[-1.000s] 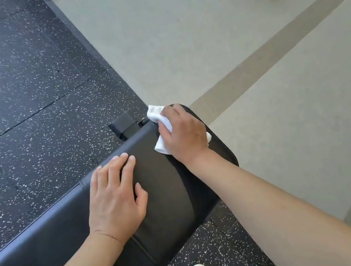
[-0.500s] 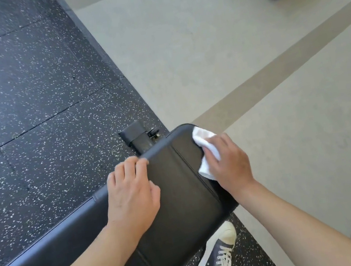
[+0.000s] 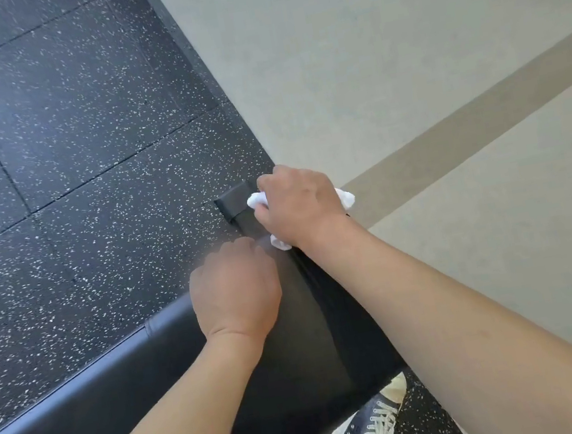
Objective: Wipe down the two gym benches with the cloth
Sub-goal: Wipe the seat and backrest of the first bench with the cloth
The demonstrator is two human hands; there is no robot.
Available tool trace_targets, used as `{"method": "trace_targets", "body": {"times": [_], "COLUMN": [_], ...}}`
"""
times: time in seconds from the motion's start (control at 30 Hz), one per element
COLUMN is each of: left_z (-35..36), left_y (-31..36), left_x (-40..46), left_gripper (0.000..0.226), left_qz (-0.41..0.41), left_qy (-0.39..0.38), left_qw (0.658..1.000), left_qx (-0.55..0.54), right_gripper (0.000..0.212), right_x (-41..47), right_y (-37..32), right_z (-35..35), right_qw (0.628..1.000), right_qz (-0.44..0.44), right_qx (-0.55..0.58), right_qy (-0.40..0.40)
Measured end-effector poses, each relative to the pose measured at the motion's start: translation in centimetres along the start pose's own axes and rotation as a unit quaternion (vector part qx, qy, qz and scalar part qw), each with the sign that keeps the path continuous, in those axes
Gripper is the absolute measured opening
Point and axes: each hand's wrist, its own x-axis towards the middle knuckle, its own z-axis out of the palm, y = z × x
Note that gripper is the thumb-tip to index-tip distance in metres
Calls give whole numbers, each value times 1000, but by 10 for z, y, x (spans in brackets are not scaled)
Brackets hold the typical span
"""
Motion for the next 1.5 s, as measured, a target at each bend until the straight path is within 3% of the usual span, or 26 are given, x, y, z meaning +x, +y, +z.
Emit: {"method": "trace_targets", "body": {"times": [0.1,0.17,0.27,0.37,0.43,0.6,0.77,0.9,0.97,1.07,1.3,1.5], "left_z": [-1,-2,0,1,0,-1,2,3,3,3,4,3], "left_y": [3,4,4,6,7,8,8,8,7,9,11,12], "left_x": [-1,-1,-1,-1,-1,-1,-1,-1,-1,-1,0,-2], "left_gripper": [50,48,44,44,44,45,42,41,41,41,45,50], "left_qz": [-7,-2,-2,-6,-11,-18,-21,-24,-22,-23,-30,-35], "left_qy": [-6,-6,6,15,13,13,19,29,33,29,27,28], "left_qw": [1000,1000,1000,1000,1000,1000,1000,999,999,999,999,999], "left_qx": [2,3,7,2,2,6,12,10,9,13,23,18], "right_gripper": [7,14,23,19,14,18,26,30,34,43,23,30], "right_x": [24,21,-8,-60,-102,-161,-90,-20,-19,-59,-199,-132], "right_y": [1,17,47,77,89,98,92,89,94,108,136,120], "right_z": [0,-3,-5,2,9,21,15,12,12,14,43,30], "right_qw": [994,992,988,958,935,938,927,929,894,859,868,872], "right_qz": [3,-16,-29,56,108,129,148,140,164,194,227,224], "right_qx": [-5,60,154,259,310,303,324,343,416,473,440,432], "right_qy": [-111,-107,-8,106,132,109,119,18,-20,8,40,57]}}
